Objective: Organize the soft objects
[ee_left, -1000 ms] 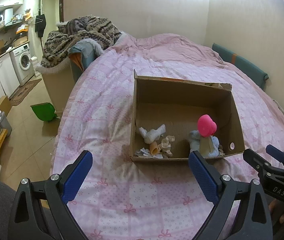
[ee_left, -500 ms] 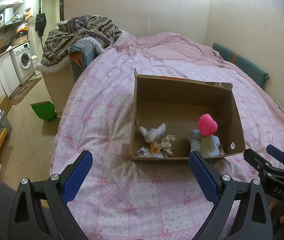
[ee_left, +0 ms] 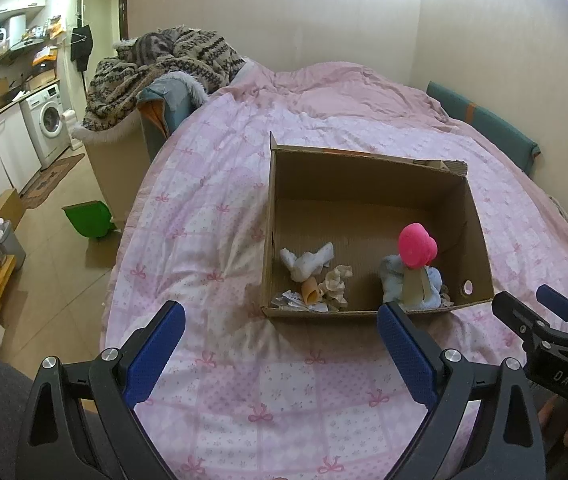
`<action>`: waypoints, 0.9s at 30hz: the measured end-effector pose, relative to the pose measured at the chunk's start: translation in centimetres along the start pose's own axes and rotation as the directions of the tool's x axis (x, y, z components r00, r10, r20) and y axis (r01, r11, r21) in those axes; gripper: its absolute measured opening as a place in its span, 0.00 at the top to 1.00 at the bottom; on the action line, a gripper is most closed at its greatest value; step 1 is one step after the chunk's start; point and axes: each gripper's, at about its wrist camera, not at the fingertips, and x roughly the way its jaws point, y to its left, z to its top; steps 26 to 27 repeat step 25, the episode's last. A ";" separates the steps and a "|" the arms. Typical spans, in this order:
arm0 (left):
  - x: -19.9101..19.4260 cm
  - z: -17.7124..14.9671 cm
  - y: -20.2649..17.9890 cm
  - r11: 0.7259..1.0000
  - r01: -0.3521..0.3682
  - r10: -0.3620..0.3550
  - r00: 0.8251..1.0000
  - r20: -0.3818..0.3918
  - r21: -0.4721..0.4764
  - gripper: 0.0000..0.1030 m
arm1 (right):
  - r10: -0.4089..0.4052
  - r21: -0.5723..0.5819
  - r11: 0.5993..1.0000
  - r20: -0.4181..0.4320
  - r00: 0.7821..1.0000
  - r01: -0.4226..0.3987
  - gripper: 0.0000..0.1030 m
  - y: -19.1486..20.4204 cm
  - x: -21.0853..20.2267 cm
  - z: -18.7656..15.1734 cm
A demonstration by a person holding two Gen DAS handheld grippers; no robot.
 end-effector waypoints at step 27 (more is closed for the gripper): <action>0.3 -0.5 -0.1 1.000 -0.005 0.005 1.000 0.006 0.014 0.06 | 0.000 0.000 1.000 0.015 1.000 0.000 0.00 0.3 -0.4 0.4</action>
